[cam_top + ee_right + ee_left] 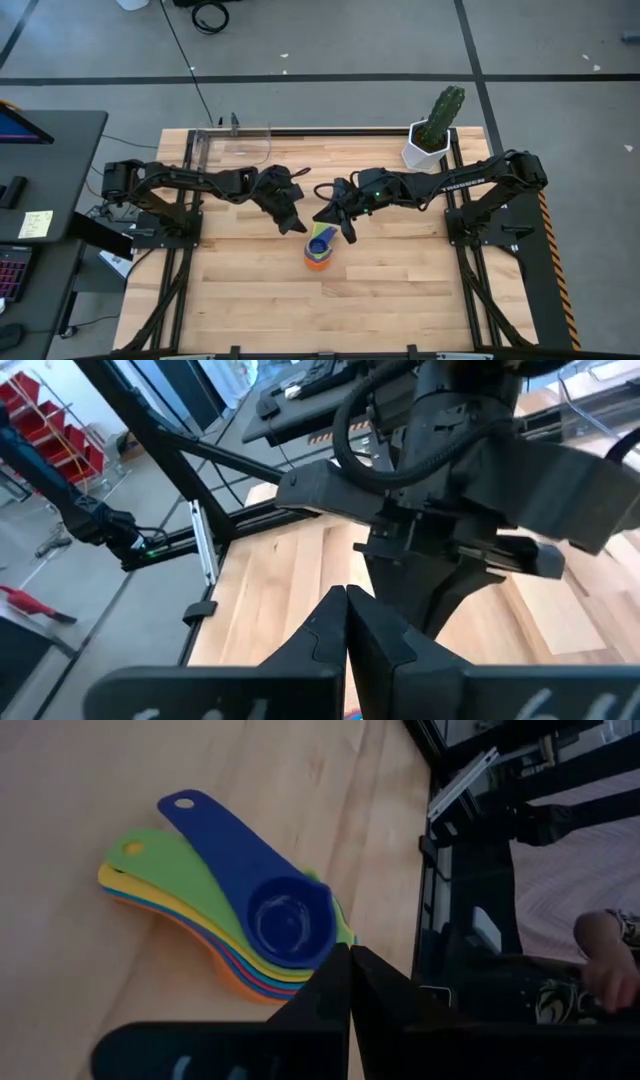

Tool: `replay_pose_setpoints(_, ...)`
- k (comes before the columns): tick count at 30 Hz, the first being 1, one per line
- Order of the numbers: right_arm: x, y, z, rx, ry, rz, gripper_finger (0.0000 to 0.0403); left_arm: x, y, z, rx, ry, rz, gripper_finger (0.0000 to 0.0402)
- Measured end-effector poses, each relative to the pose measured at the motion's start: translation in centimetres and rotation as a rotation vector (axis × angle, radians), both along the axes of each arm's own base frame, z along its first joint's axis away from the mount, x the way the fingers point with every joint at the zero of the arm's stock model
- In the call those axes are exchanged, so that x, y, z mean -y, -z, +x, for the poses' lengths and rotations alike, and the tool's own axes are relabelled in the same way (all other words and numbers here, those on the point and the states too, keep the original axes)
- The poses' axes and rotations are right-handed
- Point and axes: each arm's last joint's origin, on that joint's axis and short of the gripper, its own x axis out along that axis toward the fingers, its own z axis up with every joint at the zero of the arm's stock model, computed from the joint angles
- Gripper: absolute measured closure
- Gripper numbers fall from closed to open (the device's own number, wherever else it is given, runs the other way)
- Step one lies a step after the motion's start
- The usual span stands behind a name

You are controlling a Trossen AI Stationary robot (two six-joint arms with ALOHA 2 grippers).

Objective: Nest measuring cups in basket
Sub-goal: Put the stacked nesting measuring cups into the transparent bin

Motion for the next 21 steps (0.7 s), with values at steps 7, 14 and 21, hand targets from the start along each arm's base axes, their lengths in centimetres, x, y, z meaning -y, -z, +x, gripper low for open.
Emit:
replay_pose_setpoints(7,-0.2,0.5,-0.2,-0.033,-0.093,-0.051,0.0387,0.3,0.0,0.0,0.026,0.049,0.035,0.0396)
replay_pose_setpoints(14,-0.9,1.7,-0.8,-0.111,-0.208,-0.250,0.0396,2.2,0.4,-0.2,0.041,0.186,0.145,0.0396)
replay_pose_setpoints(21,-1.7,2.2,-1.1,-0.137,-0.262,-0.316,0.0398,3.3,0.9,-0.4,0.001,0.180,0.290,0.0397)
